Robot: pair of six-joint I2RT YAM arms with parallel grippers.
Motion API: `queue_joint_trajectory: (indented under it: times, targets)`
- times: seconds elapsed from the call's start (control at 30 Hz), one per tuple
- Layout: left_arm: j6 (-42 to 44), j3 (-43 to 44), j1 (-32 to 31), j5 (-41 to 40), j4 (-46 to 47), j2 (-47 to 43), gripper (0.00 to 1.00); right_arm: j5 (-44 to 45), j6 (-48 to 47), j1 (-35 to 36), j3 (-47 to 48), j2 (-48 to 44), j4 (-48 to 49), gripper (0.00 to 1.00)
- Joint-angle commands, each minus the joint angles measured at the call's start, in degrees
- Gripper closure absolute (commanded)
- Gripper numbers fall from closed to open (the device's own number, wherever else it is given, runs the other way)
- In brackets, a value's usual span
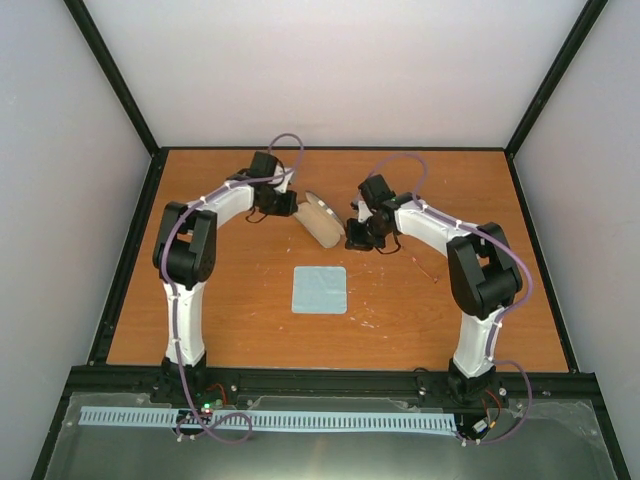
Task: Organize the sunglasses
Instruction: Place the sunglasses case at the center of the board.
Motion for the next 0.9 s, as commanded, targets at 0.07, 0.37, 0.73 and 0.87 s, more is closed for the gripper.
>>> queue_joint_trajectory:
  times: [0.07, 0.37, 0.73, 0.87]
  targets:
    - [-1.53, -1.92, -3.91, -2.6, 1.93, 0.4, 1.0, 6.59, 2.86, 0.52, 0.6, 4.08, -2.56, 0.97]
    - [-1.02, -0.04, -4.27, -3.04, 2.42, 3.43, 1.0, 11.16, 5.3, 0.6, 1.83, 8.91, -4.28, 0.97]
    - [1.77, -3.02, -8.98, -4.71, 3.13, 1.51, 0.83, 12.91, 7.34, 0.62, 6.05, 11.69, -2.5, 0.97]
    - [2.78, -3.86, -10.43, -5.48, 3.24, -0.03, 0.76, 13.97, 7.73, 0.61, 8.57, 12.74, -2.77, 0.97]
